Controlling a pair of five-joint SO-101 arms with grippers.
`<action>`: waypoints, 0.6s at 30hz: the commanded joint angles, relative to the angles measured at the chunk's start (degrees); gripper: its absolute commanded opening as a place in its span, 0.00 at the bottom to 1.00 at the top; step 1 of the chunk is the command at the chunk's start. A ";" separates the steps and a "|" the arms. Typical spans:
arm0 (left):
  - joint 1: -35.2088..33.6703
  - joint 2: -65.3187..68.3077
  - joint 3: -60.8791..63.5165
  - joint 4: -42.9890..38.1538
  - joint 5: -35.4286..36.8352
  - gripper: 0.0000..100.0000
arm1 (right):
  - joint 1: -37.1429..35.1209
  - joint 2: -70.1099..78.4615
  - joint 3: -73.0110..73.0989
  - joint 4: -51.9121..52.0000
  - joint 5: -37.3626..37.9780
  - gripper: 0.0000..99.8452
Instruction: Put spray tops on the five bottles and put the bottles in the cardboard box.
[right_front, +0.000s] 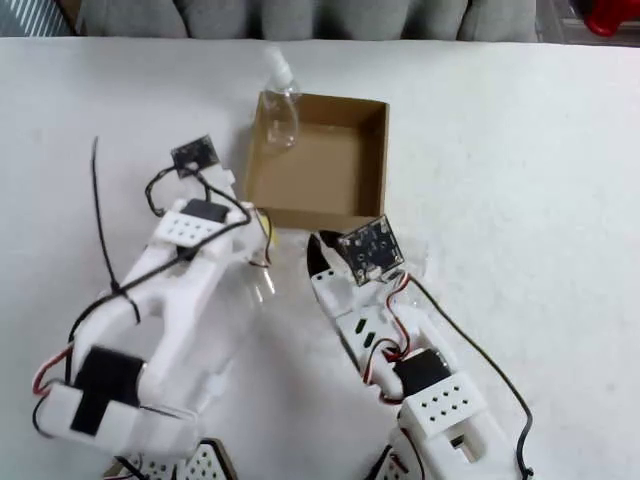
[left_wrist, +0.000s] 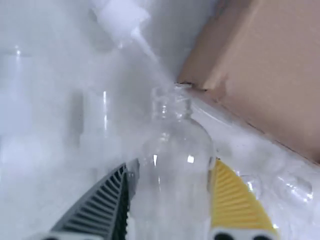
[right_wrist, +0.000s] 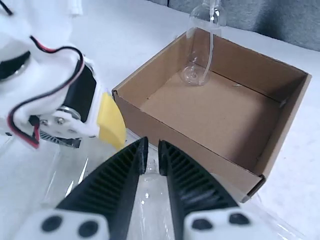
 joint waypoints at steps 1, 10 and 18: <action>0.13 -10.59 0.88 1.32 -2.46 0.02 | -0.04 -1.19 -3.43 0.04 -0.18 0.02; -0.40 -28.88 5.19 11.52 -11.60 0.02 | 0.22 -1.19 -3.43 0.13 -0.18 0.02; -15.78 -38.55 4.66 18.81 -20.75 0.02 | -0.40 -3.38 -8.62 15.60 -0.18 0.02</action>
